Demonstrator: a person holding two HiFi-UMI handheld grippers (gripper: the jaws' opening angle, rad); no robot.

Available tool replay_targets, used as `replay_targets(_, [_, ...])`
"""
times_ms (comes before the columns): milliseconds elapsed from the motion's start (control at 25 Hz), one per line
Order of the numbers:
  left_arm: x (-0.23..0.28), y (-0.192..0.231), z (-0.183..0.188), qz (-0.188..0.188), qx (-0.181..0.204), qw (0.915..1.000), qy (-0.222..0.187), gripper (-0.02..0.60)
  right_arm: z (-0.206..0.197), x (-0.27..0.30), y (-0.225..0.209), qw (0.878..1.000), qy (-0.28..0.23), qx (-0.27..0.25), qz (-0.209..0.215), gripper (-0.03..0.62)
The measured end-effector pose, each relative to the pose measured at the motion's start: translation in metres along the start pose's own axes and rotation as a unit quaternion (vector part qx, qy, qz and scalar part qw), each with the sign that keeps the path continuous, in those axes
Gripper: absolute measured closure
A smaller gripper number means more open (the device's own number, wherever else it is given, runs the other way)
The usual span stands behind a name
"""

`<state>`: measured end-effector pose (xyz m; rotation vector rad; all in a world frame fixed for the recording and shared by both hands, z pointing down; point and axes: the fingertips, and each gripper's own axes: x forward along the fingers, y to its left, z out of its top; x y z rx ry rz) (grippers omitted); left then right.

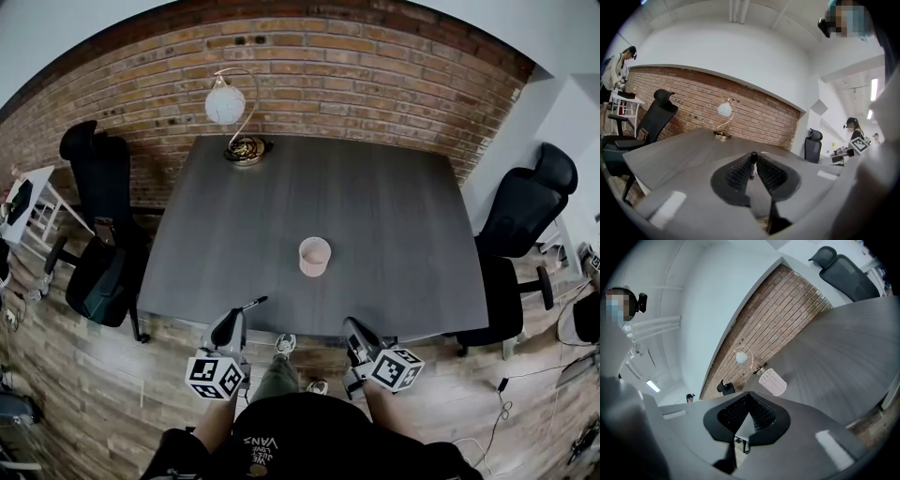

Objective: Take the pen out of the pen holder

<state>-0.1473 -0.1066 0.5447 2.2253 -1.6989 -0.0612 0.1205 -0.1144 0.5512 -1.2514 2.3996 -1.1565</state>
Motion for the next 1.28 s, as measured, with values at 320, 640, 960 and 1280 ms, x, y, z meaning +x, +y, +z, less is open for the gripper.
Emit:
replay_targets(320, [-0.006,-0.013,-0.009,-0.008,-0.003,1.0000,0.002,0.492,-0.005,-0.021,-0.011,1.000,-0.003,-0.011,-0.027,0.594])
replay_targets(640, [-0.009,-0.024,-0.015,-0.015,0.000,0.9999,0.004,0.492,-0.008,-0.038,-0.018,0.999,-0.009,-0.012,-0.040,0.594])
replay_targets(960, [-0.006,-0.033,-0.017,-0.020,0.003,0.9998,0.007,0.493,-0.005,-0.045,-0.024,0.999,-0.014,-0.012,-0.047,0.594])
replay_targets(1280, [-0.001,-0.035,-0.014,-0.017,0.005,0.9998,0.006,0.492,0.001,-0.042,-0.025,0.999,-0.013,-0.014,-0.041,0.594])
